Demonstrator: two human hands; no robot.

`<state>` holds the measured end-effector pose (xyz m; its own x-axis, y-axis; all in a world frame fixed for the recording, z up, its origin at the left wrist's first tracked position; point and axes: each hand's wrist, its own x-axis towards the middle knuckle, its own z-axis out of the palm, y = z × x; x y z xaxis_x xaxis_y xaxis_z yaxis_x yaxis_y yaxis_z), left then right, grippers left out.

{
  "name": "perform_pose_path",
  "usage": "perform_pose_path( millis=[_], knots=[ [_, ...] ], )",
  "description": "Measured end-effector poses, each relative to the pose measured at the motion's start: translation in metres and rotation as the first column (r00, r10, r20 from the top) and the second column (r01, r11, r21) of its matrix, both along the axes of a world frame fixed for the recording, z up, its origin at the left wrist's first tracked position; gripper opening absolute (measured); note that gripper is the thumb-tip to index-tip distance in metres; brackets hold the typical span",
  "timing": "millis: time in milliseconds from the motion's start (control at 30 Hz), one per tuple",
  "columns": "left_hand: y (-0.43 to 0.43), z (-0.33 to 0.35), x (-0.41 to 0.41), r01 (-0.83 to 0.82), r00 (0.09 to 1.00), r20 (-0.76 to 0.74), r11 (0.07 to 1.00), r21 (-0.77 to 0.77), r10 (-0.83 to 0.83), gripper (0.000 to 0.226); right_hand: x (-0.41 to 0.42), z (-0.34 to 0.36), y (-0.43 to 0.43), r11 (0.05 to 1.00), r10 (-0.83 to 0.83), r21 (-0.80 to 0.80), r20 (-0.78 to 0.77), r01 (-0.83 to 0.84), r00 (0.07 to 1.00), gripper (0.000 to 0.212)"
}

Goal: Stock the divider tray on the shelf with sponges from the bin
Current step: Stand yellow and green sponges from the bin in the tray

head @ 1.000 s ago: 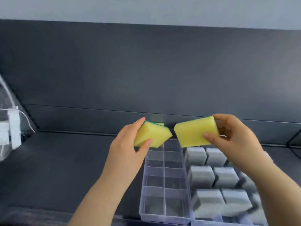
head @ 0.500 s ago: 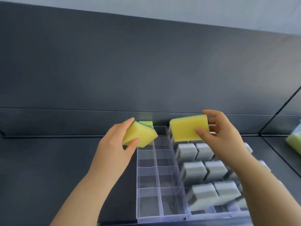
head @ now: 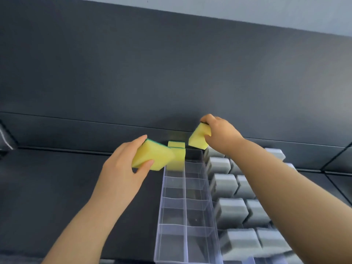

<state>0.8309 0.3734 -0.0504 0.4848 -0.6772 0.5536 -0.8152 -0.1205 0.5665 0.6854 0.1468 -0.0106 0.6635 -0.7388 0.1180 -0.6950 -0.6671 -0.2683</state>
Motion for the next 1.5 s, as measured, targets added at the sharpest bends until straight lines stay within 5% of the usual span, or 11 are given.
perform_pose_path(
  millis=[733,933,1200,1500],
  knots=[
    [0.020,-0.008,0.017,-0.089,0.995,-0.040,0.996,-0.005,0.089,0.055,0.041,-0.043,-0.013,0.979,0.087,-0.126,-0.444,-0.159,0.892,0.047],
    [0.025,-0.008,0.019,-0.110,0.993,-0.036,0.994,0.004,0.110,0.055,0.048,-0.044,-0.005,0.903,0.022,-0.340,-0.574,-0.262,0.819,0.038],
    [0.029,-0.008,0.021,-0.126,0.991,-0.053,0.992,-0.002,0.126,0.055,0.053,-0.050,0.003,0.898,-0.020,-0.364,-0.593,-0.246,0.805,0.038],
    [0.029,-0.013,0.024,-0.118,0.992,-0.049,0.993,0.024,0.119,0.055,0.051,-0.053,-0.007,0.985,0.005,-0.153,-0.461,-0.085,0.887,0.025]
  ],
)
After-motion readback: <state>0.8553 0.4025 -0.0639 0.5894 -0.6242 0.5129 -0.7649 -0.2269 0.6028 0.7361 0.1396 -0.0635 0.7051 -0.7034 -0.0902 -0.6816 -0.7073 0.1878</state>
